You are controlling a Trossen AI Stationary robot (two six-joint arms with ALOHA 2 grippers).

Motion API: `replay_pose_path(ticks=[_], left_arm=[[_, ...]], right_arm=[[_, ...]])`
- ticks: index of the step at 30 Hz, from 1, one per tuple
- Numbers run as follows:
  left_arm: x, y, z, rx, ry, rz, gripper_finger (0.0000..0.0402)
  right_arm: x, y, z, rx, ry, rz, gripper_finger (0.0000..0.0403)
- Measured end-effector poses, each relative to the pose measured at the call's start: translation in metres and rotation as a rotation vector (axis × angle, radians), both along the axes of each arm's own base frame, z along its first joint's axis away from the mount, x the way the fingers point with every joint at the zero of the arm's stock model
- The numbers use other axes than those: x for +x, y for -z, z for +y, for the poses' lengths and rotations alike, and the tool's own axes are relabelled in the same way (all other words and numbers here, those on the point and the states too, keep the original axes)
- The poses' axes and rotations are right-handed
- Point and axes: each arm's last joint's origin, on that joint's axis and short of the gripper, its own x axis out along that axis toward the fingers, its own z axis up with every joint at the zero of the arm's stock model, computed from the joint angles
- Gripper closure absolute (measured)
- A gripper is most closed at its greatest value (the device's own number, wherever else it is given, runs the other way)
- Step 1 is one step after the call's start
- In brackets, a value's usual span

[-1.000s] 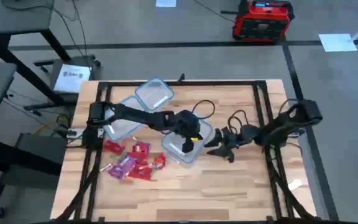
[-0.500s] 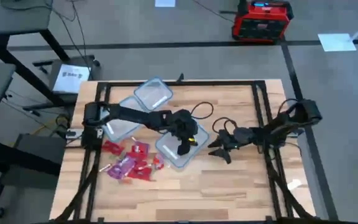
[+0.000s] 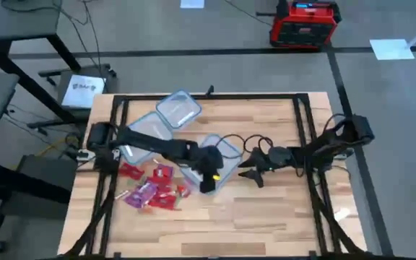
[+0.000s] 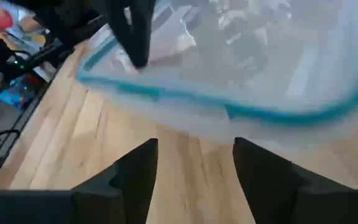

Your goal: Sort candy

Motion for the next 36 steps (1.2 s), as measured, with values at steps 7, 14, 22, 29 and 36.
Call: replay_pose_path(ticks=[7,14,22,29,36], left_arm=[[0.003,0.008,0.003,0.008,0.009,0.0,0.0402],[0.006,0.013,0.01,-0.001,0.0,-0.006,0.0402],[0.02,0.033,0.019,-0.047,-0.02,-0.064,0.0402],[0.024,0.04,0.027,-0.124,0.023,-0.07,0.0402],[0.024,0.041,0.029,-0.113,0.031,-0.069,0.0402]], right_arm=[[0.0,-0.001,0.0,-0.022,-0.005,-0.012,0.0207],[0.001,-0.004,0.001,-0.028,-0.062,-0.06,0.0207],[0.001,-0.003,0.002,-0.024,-0.081,-0.048,0.0207],[0.003,0.0,0.006,0.063,-0.227,-0.061,0.0232],[0.003,-0.005,0.012,0.244,-0.48,-0.153,0.028]])
